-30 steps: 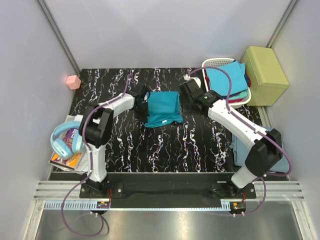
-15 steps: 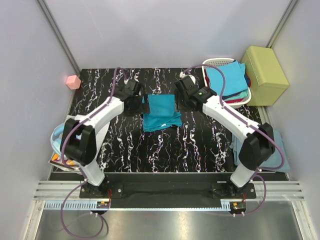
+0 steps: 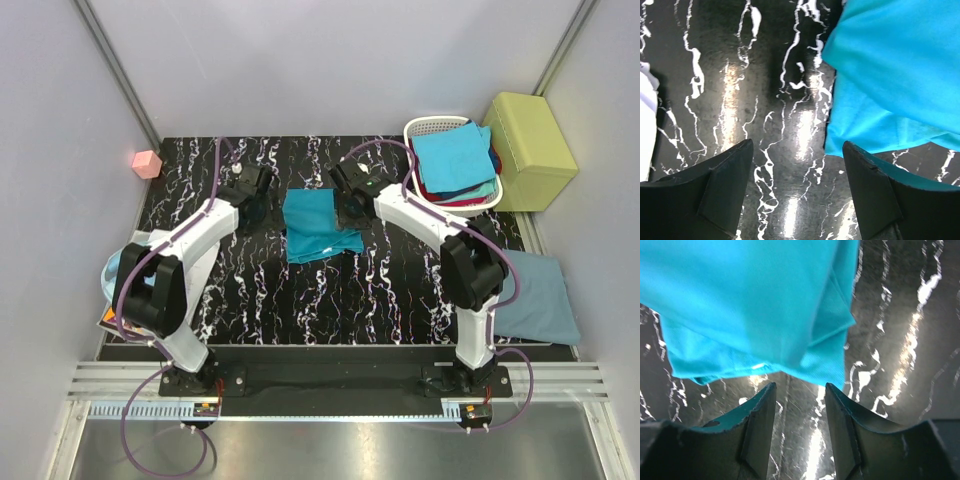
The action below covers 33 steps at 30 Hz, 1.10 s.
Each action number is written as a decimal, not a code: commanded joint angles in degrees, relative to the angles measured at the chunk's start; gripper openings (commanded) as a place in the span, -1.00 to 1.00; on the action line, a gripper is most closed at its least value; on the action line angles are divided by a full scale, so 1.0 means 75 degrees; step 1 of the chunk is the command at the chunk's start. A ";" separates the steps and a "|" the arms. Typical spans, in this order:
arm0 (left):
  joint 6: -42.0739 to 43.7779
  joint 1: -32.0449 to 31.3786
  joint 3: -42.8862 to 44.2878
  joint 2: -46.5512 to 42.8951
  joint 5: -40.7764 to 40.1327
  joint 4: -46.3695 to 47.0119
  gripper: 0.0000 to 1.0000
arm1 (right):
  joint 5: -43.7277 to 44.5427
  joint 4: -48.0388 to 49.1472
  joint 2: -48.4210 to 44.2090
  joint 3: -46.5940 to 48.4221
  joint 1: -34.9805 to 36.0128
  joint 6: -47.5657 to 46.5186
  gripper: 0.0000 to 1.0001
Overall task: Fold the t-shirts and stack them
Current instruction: Smooth out wrinkles on the folded tshirt
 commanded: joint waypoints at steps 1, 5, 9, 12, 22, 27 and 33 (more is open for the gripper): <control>0.0111 0.0065 -0.0068 -0.0549 -0.0342 0.0213 0.52 | -0.0121 0.0246 0.0194 0.0678 -0.0063 0.0043 0.02; 0.0194 0.0112 -0.0197 -0.0737 -0.0366 0.0213 0.51 | -0.0015 0.0212 0.0452 0.0902 -0.0098 -0.0027 0.02; 0.0158 0.0124 -0.0372 -0.0819 -0.0331 0.0189 0.50 | -0.0074 0.0212 0.0663 0.1042 -0.0169 0.0020 -0.02; 0.0159 0.0147 -0.0466 -0.0855 -0.0342 0.0201 0.49 | -0.0085 0.0200 0.0745 0.1019 -0.0204 0.0090 -0.04; 0.0077 0.0170 -0.0431 -0.0667 -0.0237 0.0201 0.47 | -0.0156 0.0306 0.0862 0.0691 -0.0263 0.0231 -0.17; 0.0077 0.0170 -0.0431 -0.0667 -0.0260 0.0201 0.46 | -0.0308 0.0306 0.0909 0.0714 -0.0298 0.0231 -0.37; 0.0077 0.0217 -0.0408 -0.0551 -0.0342 0.0201 0.46 | -0.0425 0.0306 0.0910 0.0668 -0.0321 0.0313 -0.67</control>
